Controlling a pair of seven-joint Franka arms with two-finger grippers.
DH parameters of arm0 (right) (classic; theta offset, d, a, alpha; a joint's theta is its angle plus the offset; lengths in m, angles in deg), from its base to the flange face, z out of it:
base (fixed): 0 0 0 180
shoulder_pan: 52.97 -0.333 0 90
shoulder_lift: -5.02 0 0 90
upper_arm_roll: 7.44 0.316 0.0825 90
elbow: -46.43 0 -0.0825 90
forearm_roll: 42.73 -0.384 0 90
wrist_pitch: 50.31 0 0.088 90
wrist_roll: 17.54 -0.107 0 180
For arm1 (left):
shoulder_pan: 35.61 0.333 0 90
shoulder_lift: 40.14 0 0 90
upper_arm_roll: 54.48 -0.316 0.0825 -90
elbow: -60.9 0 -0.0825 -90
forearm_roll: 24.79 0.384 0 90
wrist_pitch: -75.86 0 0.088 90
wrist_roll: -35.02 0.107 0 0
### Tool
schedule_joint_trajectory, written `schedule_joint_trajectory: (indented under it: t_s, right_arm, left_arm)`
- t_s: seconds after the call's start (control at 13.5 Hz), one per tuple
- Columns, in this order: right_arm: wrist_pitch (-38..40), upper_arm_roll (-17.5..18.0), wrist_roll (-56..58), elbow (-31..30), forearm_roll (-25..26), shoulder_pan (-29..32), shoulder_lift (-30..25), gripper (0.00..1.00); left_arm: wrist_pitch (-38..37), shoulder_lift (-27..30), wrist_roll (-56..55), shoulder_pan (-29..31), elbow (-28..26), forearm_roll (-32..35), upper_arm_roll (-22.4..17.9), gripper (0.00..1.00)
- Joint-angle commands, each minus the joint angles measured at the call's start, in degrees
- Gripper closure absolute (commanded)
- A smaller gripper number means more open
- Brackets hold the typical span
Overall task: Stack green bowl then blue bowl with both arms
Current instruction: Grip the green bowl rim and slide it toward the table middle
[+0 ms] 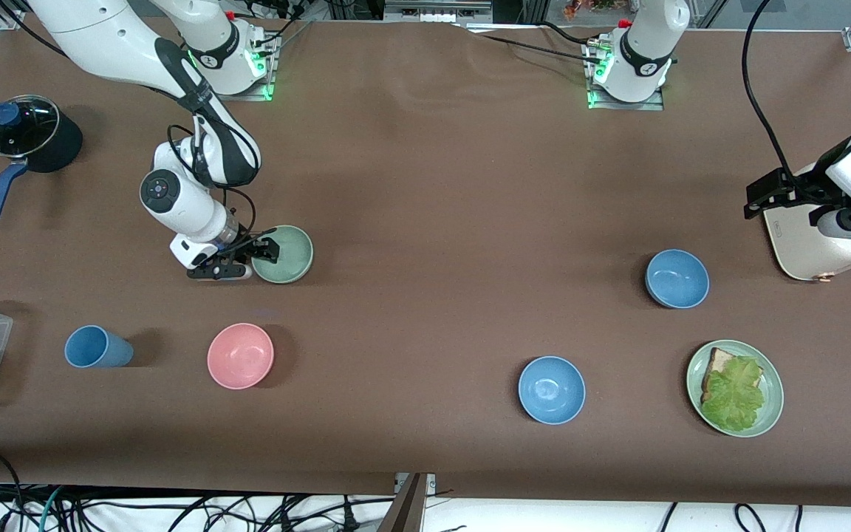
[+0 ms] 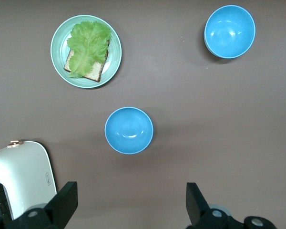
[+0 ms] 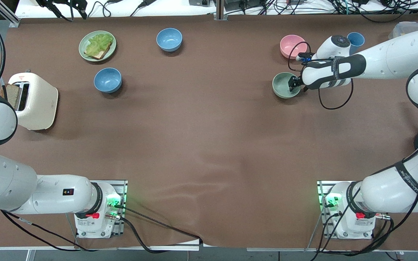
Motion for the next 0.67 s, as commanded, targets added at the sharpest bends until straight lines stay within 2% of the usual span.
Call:
schedule_joint_trajectory:
  t_s: [0.0, 0.22, 0.45, 0.52, 0.59]
  right_arm:
    - [-0.3, 0.4, -0.6, -0.6, -0.4, 0.0, -0.6, 0.42]
    - [-0.3, 0.4, -0.6, -0.6, -0.4, 0.0, -0.6, 0.56]
    - [-0.2, 0.4, -2.2, -0.5, -0.4, -0.1, -0.6, 0.88]
    - [-0.2, 0.4, -2.6, -0.5, -0.4, -0.2, -0.6, 0.96]
    - [-0.1, 0.5, -2.6, -0.4, -0.4, -0.3, -0.6, 1.00]
  left_arm:
    - [-1.4, -0.8, -0.1, 0.1, 2.0, -0.9, -0.1, 0.00]
    - [-1.4, -0.8, -0.1, 0.1, 2.0, -0.9, 0.0, 0.00]
    - [-1.4, -0.8, -0.1, 0.1, 2.0, -0.9, -0.1, 0.00]
    - [-1.4, -0.8, -0.1, 0.1, 2.0, -0.8, 0.0, 0.00]
    - [-1.4, -0.8, -0.1, 0.1, 2.0, -0.8, 0.0, 0.00]
